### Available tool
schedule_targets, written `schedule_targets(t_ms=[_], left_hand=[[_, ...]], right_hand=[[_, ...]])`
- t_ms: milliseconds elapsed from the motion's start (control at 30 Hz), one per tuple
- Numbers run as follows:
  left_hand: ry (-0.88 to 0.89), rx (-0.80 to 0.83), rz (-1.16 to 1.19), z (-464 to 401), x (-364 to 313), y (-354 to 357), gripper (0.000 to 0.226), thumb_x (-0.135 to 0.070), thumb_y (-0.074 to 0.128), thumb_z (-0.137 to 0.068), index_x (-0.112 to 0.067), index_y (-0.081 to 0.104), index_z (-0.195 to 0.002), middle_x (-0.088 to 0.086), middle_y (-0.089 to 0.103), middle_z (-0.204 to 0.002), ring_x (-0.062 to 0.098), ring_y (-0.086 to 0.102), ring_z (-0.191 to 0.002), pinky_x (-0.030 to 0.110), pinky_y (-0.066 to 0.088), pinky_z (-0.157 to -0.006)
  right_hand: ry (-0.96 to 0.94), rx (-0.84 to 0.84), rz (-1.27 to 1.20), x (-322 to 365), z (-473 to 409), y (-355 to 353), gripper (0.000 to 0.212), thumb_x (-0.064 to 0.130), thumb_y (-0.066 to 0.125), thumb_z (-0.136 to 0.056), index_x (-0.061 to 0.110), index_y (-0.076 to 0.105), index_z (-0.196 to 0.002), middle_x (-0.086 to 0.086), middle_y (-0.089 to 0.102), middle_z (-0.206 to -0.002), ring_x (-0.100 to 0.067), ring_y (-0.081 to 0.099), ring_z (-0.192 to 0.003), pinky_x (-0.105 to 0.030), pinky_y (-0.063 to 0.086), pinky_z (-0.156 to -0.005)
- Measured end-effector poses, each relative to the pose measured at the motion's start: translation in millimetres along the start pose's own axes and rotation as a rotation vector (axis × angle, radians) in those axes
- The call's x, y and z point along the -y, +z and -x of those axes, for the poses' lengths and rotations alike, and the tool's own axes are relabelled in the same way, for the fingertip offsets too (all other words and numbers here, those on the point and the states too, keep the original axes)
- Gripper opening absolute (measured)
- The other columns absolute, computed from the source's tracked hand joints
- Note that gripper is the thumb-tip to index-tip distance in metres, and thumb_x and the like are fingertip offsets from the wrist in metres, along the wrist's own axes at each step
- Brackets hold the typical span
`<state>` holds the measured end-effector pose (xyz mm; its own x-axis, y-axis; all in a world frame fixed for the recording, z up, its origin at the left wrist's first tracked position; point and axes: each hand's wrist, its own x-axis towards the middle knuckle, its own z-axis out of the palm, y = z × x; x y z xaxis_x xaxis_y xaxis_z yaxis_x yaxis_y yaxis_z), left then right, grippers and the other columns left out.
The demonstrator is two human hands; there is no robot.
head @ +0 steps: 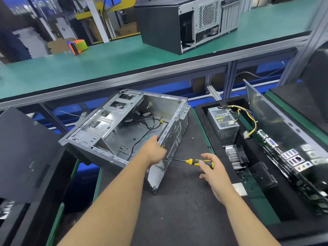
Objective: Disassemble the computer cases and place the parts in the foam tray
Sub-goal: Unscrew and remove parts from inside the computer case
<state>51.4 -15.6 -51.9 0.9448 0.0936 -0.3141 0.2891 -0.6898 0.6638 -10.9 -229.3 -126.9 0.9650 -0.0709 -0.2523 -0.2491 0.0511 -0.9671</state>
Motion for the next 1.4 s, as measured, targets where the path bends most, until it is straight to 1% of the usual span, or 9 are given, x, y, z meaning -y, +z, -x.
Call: schedule_targets(t_ms=[167, 333, 467, 600, 800, 1000, 1133, 1233, 1400], left_hand=[[0.005, 0.007, 0.012, 0.3, 0.2, -0.6, 0.03, -0.004, 0.057, -0.093, -0.021, 0.044, -0.113, 0.014, 0.061, -0.085, 0.017, 0.045, -0.059, 0.026, 0.038, -0.05], [0.014, 0.004, 0.02, 1.7, 0.3, -1.5, 0.03, -0.005, 0.058, -0.093, -0.023, 0.045, -0.112, 0.006, 0.058, -0.077, 0.014, 0.043, -0.054, 0.02, 0.035, -0.042], [0.015, 0.0, 0.013, 2.6, -1.1, -1.4, 0.031, -0.005, 0.058, -0.093, -0.025, 0.041, -0.11, 0.008, 0.06, -0.081, 0.014, 0.044, -0.054, 0.02, 0.036, -0.042], [0.013, -0.001, 0.01, 3.0, -1.5, -1.5, 0.031, -0.005, 0.057, -0.093, -0.024, 0.042, -0.111, 0.009, 0.059, -0.081, 0.014, 0.043, -0.053, 0.018, 0.033, -0.038], [0.019, 0.0, 0.015, 3.8, -2.2, -1.7, 0.028, -0.005, 0.058, -0.093, -0.022, 0.045, -0.111, 0.008, 0.059, -0.081, 0.015, 0.045, -0.055, 0.019, 0.035, -0.04], [0.018, 0.005, 0.032, 3.5, -2.2, -1.7, 0.03, -0.004, 0.059, -0.092, -0.017, 0.053, -0.118, 0.009, 0.059, -0.08, 0.014, 0.045, -0.054, 0.019, 0.035, -0.04], [0.014, 0.003, 0.039, 3.8, -2.2, -1.9, 0.031, -0.004, 0.06, -0.092, -0.017, 0.052, -0.119, 0.01, 0.061, -0.082, 0.014, 0.045, -0.053, 0.017, 0.033, -0.037], [0.019, 0.001, 0.039, 4.5, -2.5, -2.2, 0.03, -0.005, 0.06, -0.093, -0.018, 0.051, -0.118, 0.008, 0.059, -0.079, 0.014, 0.045, -0.052, 0.016, 0.033, -0.037], [0.02, 0.001, 0.029, 4.4, -2.6, -2.8, 0.031, -0.006, 0.061, -0.093, -0.017, 0.052, -0.121, 0.012, 0.066, -0.089, 0.014, 0.046, -0.054, 0.018, 0.036, -0.04]], right_hand=[[0.224, -0.028, 0.029, 0.4, -6.3, 3.3, 0.037, 0.041, 0.043, -0.105, 0.009, 0.061, -0.099, -0.01, 0.057, -0.07, -0.018, 0.049, -0.044, -0.026, 0.04, -0.041], [0.014, -0.028, 0.146, -6.9, -4.3, -0.4, 0.014, 0.019, 0.057, -0.1, 0.016, 0.064, -0.088, 0.001, 0.053, -0.068, -0.014, 0.045, -0.056, -0.029, 0.041, -0.055], [-0.105, -0.036, 0.15, -4.5, -0.5, 0.0, 0.027, 0.009, 0.062, -0.094, 0.035, 0.062, -0.086, 0.016, 0.061, -0.079, -0.015, 0.051, -0.066, -0.015, 0.043, -0.058], [-0.015, -0.005, 0.032, -0.3, -1.9, 2.6, 0.017, 0.026, 0.067, -0.095, 0.036, 0.059, -0.105, 0.0, 0.06, -0.101, -0.017, 0.061, -0.068, -0.029, 0.057, -0.06], [0.11, -0.022, 0.103, -2.5, -6.2, -0.3, 0.029, 0.031, 0.049, -0.104, 0.009, 0.062, -0.091, -0.003, 0.053, -0.06, -0.014, 0.042, -0.045, -0.027, 0.036, -0.044], [-0.015, 0.043, 0.123, -3.7, -4.3, -7.0, 0.024, 0.01, 0.06, -0.096, 0.032, 0.063, -0.087, 0.001, 0.056, -0.079, -0.013, 0.046, -0.054, -0.033, 0.043, -0.062], [0.075, 0.038, 0.056, -2.4, -5.1, -3.7, 0.005, 0.032, 0.059, -0.1, 0.03, 0.061, -0.103, -0.002, 0.063, -0.096, -0.016, 0.058, -0.062, -0.032, 0.051, -0.054], [0.16, 0.004, 0.113, -2.8, -7.7, -1.3, 0.033, 0.039, 0.045, -0.105, 0.014, 0.063, -0.094, -0.008, 0.064, -0.07, -0.017, 0.052, -0.046, -0.026, 0.042, -0.041], [-0.01, -0.026, 0.164, -3.7, -5.9, -5.2, 0.016, 0.014, 0.058, -0.097, 0.02, 0.067, -0.086, 0.001, 0.062, -0.069, -0.01, 0.051, -0.051, -0.03, 0.046, -0.055]])
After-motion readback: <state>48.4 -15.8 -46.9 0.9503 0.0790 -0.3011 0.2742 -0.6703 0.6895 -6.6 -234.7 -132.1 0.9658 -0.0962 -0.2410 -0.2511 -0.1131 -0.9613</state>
